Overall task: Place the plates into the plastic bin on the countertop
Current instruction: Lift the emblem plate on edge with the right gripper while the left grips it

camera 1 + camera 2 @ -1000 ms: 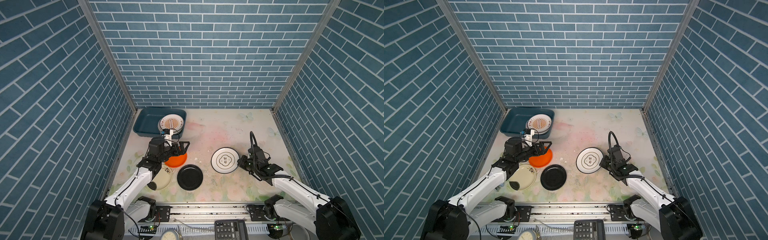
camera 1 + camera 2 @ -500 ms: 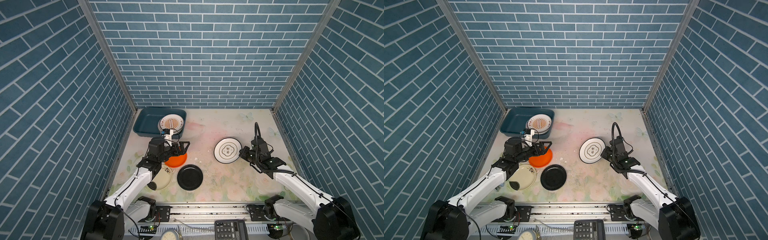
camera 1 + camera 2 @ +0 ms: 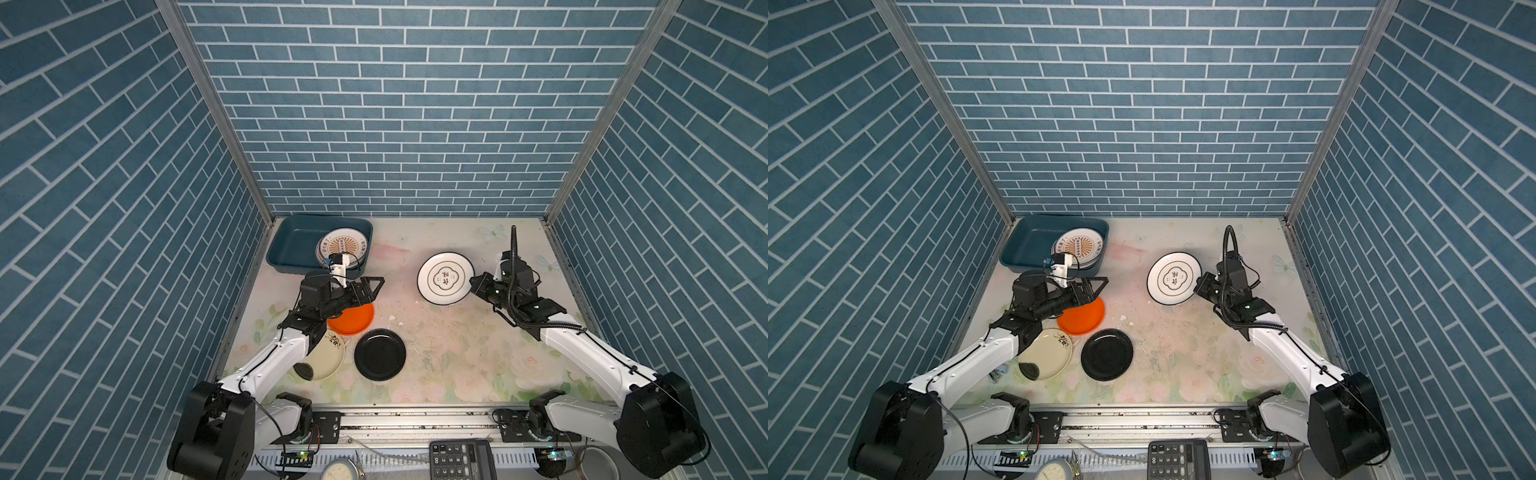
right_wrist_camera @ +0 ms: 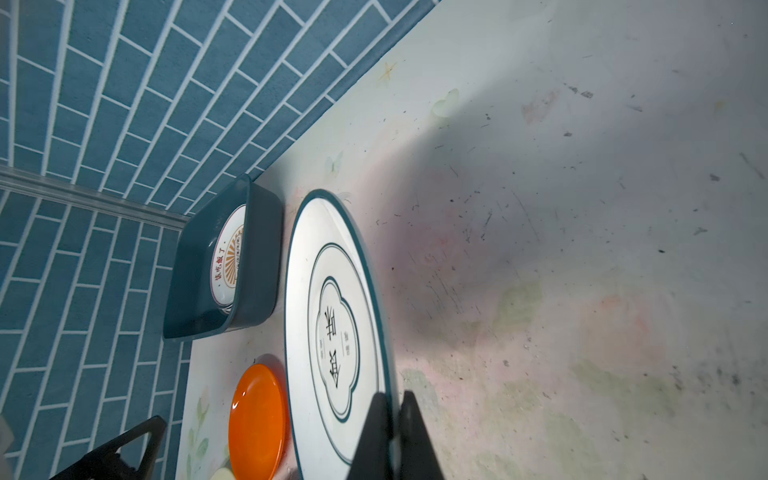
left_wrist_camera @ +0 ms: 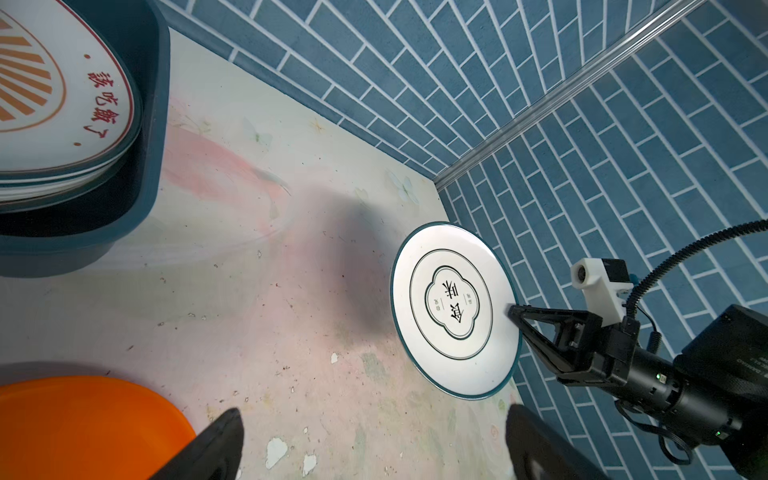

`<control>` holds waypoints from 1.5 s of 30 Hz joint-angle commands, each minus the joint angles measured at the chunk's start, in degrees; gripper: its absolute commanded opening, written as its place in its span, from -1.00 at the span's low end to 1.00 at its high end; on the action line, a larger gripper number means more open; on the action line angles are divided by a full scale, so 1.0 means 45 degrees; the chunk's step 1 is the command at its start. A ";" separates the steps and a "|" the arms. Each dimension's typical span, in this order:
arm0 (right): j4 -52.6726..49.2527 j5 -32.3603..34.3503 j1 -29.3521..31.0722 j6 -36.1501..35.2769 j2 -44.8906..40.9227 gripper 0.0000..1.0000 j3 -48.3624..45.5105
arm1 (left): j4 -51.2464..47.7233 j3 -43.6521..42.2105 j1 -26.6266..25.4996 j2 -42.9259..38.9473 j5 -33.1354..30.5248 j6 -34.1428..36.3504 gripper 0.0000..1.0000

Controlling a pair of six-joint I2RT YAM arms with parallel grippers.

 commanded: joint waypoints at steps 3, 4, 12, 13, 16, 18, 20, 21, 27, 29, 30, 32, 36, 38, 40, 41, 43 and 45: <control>0.2376 -0.1201 -0.0064 0.0653 0.0099 -1.00 -0.0273 | 0.1199 0.0552 -0.0413 0.0630 0.0455 -0.0567 0.99; 0.2677 -0.1333 -0.0062 0.0779 0.0144 -1.00 -0.0341 | 0.1245 0.0651 -0.0539 0.0781 0.0440 -0.0561 0.99; 0.4835 -0.2573 -0.0100 0.1725 0.0823 -1.00 -0.0650 | 0.1303 0.1471 -0.1042 0.1989 0.0303 -0.0518 0.72; 0.5014 -0.2710 -0.0100 0.1816 0.0923 -1.00 -0.0636 | 0.1315 0.1592 -0.1034 0.2157 0.0366 -0.0548 0.68; 0.5481 -0.3043 -0.0101 0.2059 0.1115 -1.00 -0.0640 | 0.1524 0.1812 -0.1042 0.2544 0.0527 -0.0626 0.54; 0.5777 -0.3240 -0.0100 0.2176 0.1195 -1.00 -0.0640 | 0.1616 0.1968 -0.1049 0.2761 0.0552 -0.0700 0.47; 0.5964 -0.3343 -0.0100 0.2288 0.1253 -1.00 -0.0641 | 0.1775 0.2225 -0.1071 0.2985 0.0628 -0.0818 0.43; 0.6103 -0.3388 -0.0111 0.2322 0.1275 -1.00 -0.0670 | 0.1849 0.2294 -0.1066 0.3100 0.0630 -0.0884 0.42; 0.6714 -0.3530 -0.0100 0.2653 0.1381 -1.00 -0.0901 | 0.2361 0.2601 -0.1084 0.3733 0.0784 -0.1198 0.26; 0.6744 -0.3602 -0.0108 0.2653 0.1434 -1.00 -0.0915 | 0.2509 0.2695 -0.1091 0.3918 0.0805 -0.1293 0.19; 0.6759 -0.3707 -0.0100 0.2649 0.1492 -1.00 -0.0890 | 0.2569 0.2745 -0.1098 0.4010 0.0816 -0.1350 0.16; 0.6893 -0.3885 -0.0091 0.2654 0.1620 -1.00 -0.0871 | 0.2708 0.2802 -0.1099 0.4165 0.0817 -0.1430 0.06; 0.7161 -0.4284 -0.0100 0.2677 0.1895 -1.00 -0.0778 | 0.2829 0.2949 -0.1130 0.4446 0.0840 -0.1560 -0.02; 0.7265 -0.4412 -0.0090 0.2725 0.2014 -1.00 -0.0739 | 0.2876 0.3030 -0.1115 0.4576 0.0907 -0.1611 -0.08; 0.7388 -0.4535 -0.0092 0.2766 0.2121 -1.00 -0.0700 | 0.2956 0.3088 -0.1120 0.4694 0.0974 -0.1680 -0.18; 0.7416 -0.4581 -0.0103 0.2768 0.2161 -1.00 -0.0683 | 0.3021 0.3134 -0.1124 0.4739 0.1015 -0.1708 -0.25; 0.7420 -0.4655 -0.0099 0.2752 0.2220 -1.00 -0.0656 | 0.3101 0.3192 -0.1118 0.4821 0.1096 -0.1748 -0.38; 0.7474 -0.4801 -0.0098 0.2707 0.2296 -1.00 -0.0632 | 0.3101 0.3247 -0.1127 0.4873 0.1109 -0.1799 -0.47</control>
